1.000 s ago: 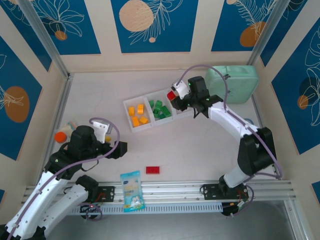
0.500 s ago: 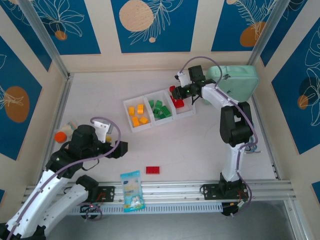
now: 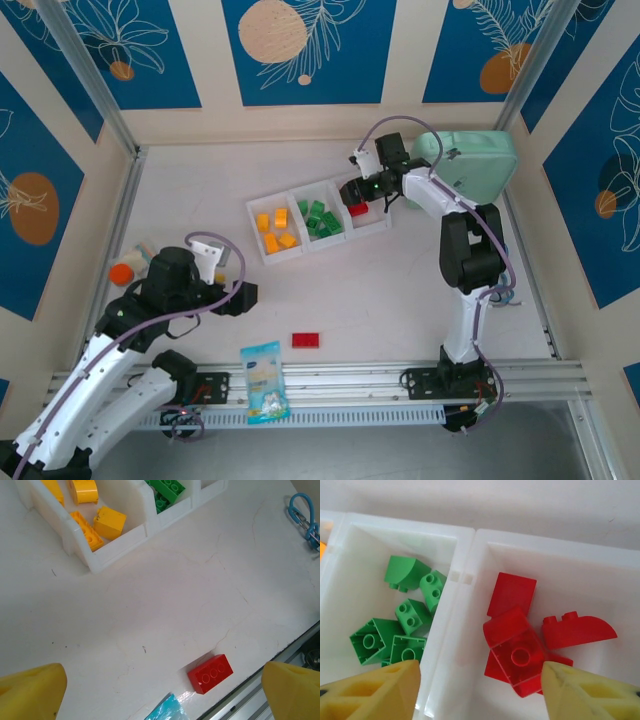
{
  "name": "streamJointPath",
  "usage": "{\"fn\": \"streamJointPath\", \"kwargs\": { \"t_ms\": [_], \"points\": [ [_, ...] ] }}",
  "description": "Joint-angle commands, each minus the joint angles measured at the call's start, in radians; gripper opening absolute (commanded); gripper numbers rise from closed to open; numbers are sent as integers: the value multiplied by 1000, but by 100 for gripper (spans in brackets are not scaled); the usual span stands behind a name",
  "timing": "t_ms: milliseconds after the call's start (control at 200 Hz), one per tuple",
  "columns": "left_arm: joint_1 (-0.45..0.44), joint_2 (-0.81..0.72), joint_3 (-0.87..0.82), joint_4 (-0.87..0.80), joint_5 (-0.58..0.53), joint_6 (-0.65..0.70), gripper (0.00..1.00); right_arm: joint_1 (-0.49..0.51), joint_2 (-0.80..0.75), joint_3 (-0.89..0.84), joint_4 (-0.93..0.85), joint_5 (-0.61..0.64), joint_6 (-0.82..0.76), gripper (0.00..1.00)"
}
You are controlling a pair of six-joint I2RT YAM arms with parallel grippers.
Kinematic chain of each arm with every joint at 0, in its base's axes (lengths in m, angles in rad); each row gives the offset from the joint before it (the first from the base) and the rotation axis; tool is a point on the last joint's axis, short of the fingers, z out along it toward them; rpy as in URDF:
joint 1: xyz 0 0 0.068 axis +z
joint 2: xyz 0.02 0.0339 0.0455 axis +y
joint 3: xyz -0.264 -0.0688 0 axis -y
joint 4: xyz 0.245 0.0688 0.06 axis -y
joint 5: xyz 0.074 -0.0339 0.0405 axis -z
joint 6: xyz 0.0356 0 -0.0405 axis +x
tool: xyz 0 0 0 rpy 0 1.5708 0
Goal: Sort the legos into containers by color
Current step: Place the lego in the container, then pick up the lego from the middle-left of the table.
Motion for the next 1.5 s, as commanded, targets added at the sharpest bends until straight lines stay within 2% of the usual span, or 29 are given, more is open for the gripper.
{"fn": "streamJointPath", "kwargs": {
  "t_ms": [0, 190, 240, 280, 315, 470, 590, 650, 685, 765, 900, 1036, 1201, 1496],
  "points": [
    [8, 18, -9, 10, 27, 18, 99, 27, -97, -25, -23, 20, 0, 70],
    [-21, 126, 22, -22, 9, -34, 99, 99, -290, -149, 18, 66, -52, 72],
    [-47, 155, 26, -29, -10, -51, 99, 109, -362, -198, 39, 86, -50, 78],
    [-81, 180, 32, -41, -44, -67, 99, 113, -423, -241, 58, 106, -41, 82],
    [-112, 202, 23, -31, -66, -88, 99, 113, -480, -288, 80, 117, -37, 100],
    [-287, 331, -3, 51, -140, -206, 99, 90, -762, -502, 218, 235, -6, 99],
    [-364, 456, 18, 107, -151, -289, 99, -13, -934, -634, 348, 129, 157, 99],
    [-401, 517, 51, 115, -146, -298, 99, -42, -978, -691, 422, 165, 337, 99],
    [-430, 551, 80, 101, -156, -295, 99, -64, -986, -702, 442, 157, 422, 99],
    [-485, 626, 147, 54, -201, -295, 99, -114, -963, -672, 410, -51, 480, 99],
    [-531, 753, 204, 33, -222, -400, 99, -109, -896, -594, 264, -125, 489, 99],
    [-546, 840, 175, 110, -209, -555, 94, -90, -899, -630, 279, -55, 473, 99],
    [-583, 922, 193, 86, -260, -700, 92, -102, -879, -621, 262, -40, 489, 99],
    [-636, 1053, 268, 61, -246, -737, 92, -146, -808, -599, 209, -26, 543, 99]
  ]
}}
